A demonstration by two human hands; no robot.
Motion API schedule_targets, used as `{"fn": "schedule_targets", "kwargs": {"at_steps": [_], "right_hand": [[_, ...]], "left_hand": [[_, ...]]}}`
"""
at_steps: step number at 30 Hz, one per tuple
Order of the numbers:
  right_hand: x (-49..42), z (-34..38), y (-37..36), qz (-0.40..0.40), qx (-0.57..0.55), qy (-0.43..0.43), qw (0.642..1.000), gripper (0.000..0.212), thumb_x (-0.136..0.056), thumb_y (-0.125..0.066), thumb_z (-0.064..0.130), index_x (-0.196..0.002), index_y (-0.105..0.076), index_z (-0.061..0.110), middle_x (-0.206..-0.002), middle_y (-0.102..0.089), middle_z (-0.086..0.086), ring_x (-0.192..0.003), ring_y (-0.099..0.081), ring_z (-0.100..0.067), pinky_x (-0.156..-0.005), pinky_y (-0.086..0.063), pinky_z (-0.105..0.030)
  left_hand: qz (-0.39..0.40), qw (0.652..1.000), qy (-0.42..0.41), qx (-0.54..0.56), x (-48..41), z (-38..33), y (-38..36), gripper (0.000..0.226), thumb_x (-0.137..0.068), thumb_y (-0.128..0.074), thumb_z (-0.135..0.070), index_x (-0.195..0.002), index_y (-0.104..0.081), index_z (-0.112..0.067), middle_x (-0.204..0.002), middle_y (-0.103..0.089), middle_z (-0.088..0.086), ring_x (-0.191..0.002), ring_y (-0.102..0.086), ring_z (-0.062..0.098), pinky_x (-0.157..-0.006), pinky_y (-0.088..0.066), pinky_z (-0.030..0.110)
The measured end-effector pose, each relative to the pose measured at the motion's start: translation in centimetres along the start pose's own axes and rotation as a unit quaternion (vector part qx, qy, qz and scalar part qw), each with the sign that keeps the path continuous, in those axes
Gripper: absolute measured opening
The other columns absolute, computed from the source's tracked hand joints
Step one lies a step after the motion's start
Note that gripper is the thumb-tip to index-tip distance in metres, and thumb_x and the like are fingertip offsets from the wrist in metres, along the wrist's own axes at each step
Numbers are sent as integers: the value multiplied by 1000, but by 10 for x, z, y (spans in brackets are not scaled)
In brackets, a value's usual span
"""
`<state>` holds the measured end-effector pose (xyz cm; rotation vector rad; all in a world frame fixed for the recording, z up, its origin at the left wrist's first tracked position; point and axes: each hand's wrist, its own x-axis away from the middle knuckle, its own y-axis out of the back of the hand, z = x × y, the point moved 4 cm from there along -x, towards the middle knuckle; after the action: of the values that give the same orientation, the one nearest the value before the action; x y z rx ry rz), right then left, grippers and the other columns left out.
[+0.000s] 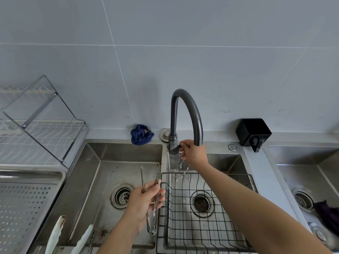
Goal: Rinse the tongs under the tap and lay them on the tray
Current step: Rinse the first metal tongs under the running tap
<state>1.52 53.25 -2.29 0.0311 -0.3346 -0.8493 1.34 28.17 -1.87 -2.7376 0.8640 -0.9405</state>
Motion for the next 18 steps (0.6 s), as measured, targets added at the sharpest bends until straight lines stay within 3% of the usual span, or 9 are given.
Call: {"fn": "schedule_targets", "kwargs": {"at_steps": [14, 18], "right_hand": [[0, -5, -3, -21, 31, 37, 999, 27, -101, -58, 15, -78, -69, 25, -74, -70, -4, -58, -61, -15, -57, -54, -29], [0, -9, -3, -27, 44, 40, 998, 28, -101, -60, 19, -76, -70, 28, -72, -72, 1, -53, -62, -6, -56, -55, -25]], "left_hand": [[2, 1000, 7, 0, -2, -2, 0, 23, -94, -64, -9, -116, -71, -10, -88, -77, 12, -73, -71, 22, -65, -61, 31], [-2, 1000, 4, 5, -2, -3, -1, 21, -94, -64, -7, -113, -71, -8, -86, -76, 13, -71, -70, 21, -62, -60, 29]]}}
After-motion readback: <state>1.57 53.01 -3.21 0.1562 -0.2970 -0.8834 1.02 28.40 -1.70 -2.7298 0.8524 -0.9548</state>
